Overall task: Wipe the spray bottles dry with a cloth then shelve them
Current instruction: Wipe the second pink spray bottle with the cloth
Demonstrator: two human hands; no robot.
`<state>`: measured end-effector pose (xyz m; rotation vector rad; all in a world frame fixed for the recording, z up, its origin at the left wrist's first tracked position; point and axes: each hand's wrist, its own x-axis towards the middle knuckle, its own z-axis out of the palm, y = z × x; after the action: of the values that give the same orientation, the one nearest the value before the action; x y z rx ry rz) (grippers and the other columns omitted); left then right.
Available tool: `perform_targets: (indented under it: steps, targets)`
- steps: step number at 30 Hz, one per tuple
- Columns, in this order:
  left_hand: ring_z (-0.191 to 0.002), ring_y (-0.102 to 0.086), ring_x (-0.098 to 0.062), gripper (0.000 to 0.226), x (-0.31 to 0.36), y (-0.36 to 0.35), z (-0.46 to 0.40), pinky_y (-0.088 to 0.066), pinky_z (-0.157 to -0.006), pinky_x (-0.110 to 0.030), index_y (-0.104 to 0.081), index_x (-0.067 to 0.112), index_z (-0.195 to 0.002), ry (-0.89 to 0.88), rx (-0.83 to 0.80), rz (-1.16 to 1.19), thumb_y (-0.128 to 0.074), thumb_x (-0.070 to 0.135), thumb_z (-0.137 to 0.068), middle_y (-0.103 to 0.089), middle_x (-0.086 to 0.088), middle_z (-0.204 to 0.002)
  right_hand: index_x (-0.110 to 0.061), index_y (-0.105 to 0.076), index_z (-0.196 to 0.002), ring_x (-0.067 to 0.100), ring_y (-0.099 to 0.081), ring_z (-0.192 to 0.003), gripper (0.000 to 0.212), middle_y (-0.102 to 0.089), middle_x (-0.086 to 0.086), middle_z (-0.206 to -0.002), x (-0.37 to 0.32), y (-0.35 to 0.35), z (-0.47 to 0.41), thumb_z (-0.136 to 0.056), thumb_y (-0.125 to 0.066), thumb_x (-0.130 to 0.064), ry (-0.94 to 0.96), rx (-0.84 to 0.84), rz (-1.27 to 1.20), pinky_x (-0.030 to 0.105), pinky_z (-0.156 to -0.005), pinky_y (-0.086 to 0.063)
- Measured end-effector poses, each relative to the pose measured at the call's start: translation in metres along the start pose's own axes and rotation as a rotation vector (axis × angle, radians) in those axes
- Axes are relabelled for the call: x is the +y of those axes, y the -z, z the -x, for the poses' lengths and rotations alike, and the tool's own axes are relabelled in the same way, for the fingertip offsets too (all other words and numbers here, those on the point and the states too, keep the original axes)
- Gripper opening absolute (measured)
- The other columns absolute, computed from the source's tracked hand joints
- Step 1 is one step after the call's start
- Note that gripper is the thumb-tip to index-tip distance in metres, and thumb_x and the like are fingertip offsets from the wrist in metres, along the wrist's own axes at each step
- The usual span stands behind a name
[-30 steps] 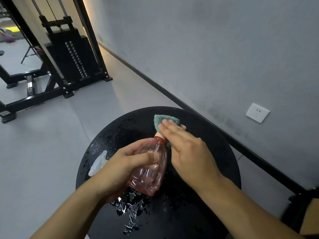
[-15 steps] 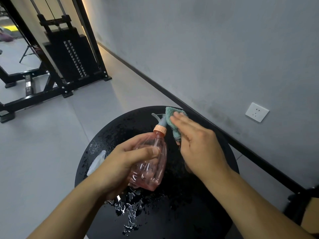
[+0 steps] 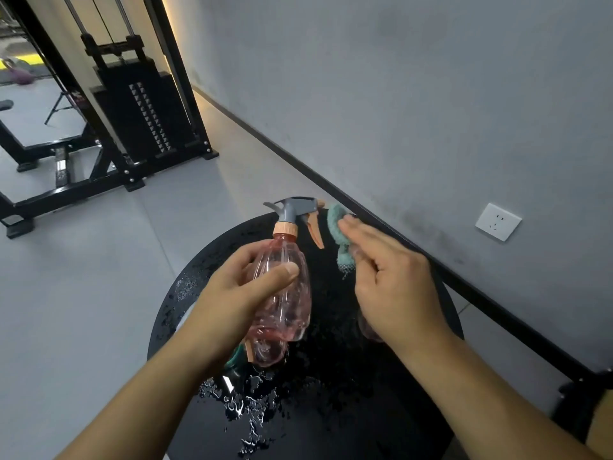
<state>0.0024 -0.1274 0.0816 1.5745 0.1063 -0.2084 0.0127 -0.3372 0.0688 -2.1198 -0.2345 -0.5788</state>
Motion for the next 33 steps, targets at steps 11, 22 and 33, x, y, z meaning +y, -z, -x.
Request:
perform_targets:
  steps: [11,22,33]
  targets:
    - [-0.096,-0.066,-0.001,0.06,-0.013,0.001,0.0,-0.046,-0.072,-0.011,-0.058,0.053,-0.117,-0.477,0.142,-0.716,-0.082,0.039,-0.064,-0.065,0.023,-0.109,-0.009,-0.065,-0.131,0.001,-0.056,-0.126,0.04,-0.064,-0.003,-0.133,-0.012,0.007,-0.007,-0.095,-0.06,0.006,0.102,0.199,-0.084,0.013,-0.103,-0.044]
    - [-0.089,-0.067,-0.01,0.063,-0.024,0.003,-0.006,-0.059,-0.068,-0.039,-0.059,0.047,-0.127,-0.623,0.269,-0.982,-0.071,0.054,-0.065,-0.062,0.025,-0.114,-0.007,-0.064,-0.132,0.008,-0.051,-0.134,0.048,-0.061,0.002,-0.138,-0.022,-0.004,0.006,-0.09,-0.058,0.015,0.311,-0.026,-0.039,0.029,-0.11,-0.044]
    - [-0.091,-0.065,-0.009,0.063,-0.028,0.006,-0.005,-0.057,-0.071,-0.038,-0.062,0.048,-0.125,-0.595,0.264,-1.015,-0.071,0.055,-0.063,-0.06,0.028,-0.114,-0.008,-0.065,-0.132,0.009,-0.052,-0.134,0.047,-0.062,0.002,-0.138,-0.02,-0.009,0.01,-0.09,-0.058,0.015,0.308,-0.023,-0.035,0.032,-0.109,-0.046]
